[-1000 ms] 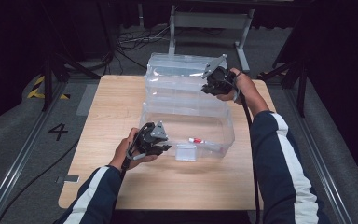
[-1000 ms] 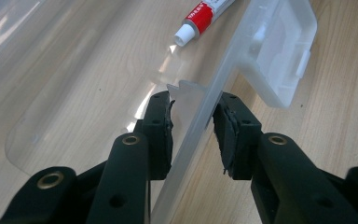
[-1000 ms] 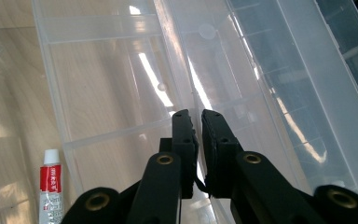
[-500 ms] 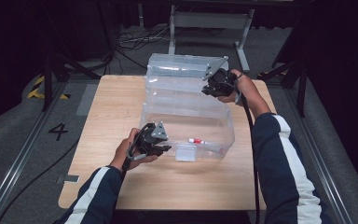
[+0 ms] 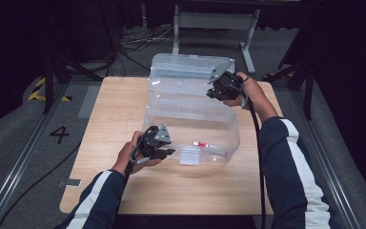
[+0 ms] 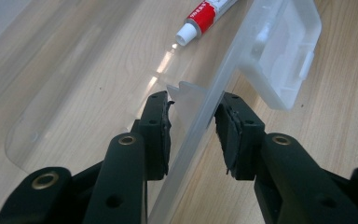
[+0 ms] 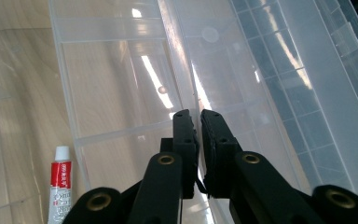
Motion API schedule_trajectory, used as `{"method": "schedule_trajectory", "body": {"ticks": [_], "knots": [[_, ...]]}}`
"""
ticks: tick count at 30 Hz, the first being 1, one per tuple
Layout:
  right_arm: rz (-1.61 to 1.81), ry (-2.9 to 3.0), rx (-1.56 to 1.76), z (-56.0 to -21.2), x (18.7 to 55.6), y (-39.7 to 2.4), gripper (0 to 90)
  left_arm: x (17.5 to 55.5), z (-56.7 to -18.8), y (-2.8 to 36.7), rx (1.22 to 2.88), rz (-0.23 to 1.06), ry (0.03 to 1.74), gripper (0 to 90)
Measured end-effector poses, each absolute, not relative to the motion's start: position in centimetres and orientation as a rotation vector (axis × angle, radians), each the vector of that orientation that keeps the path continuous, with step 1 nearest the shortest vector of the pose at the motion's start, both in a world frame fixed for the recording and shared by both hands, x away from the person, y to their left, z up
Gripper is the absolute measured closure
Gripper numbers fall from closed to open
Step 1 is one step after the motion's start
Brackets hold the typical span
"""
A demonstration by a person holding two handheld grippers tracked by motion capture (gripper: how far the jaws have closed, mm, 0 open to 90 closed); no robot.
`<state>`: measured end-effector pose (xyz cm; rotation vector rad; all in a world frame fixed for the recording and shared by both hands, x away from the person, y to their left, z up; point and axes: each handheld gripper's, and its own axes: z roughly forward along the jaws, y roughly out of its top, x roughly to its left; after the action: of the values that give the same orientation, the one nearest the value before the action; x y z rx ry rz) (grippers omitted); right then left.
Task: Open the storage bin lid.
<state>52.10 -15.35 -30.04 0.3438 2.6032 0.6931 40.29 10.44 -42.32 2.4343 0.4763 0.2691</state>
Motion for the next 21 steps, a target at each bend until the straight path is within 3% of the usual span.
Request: {"method": "schedule_trajectory", "body": {"ticks": [21], "knots": [[0.681,2.596,0.303,-29.8,50.7,-15.2,86.0,40.3,-42.3,10.4,2.433,0.272,0.476,64.7]]}}
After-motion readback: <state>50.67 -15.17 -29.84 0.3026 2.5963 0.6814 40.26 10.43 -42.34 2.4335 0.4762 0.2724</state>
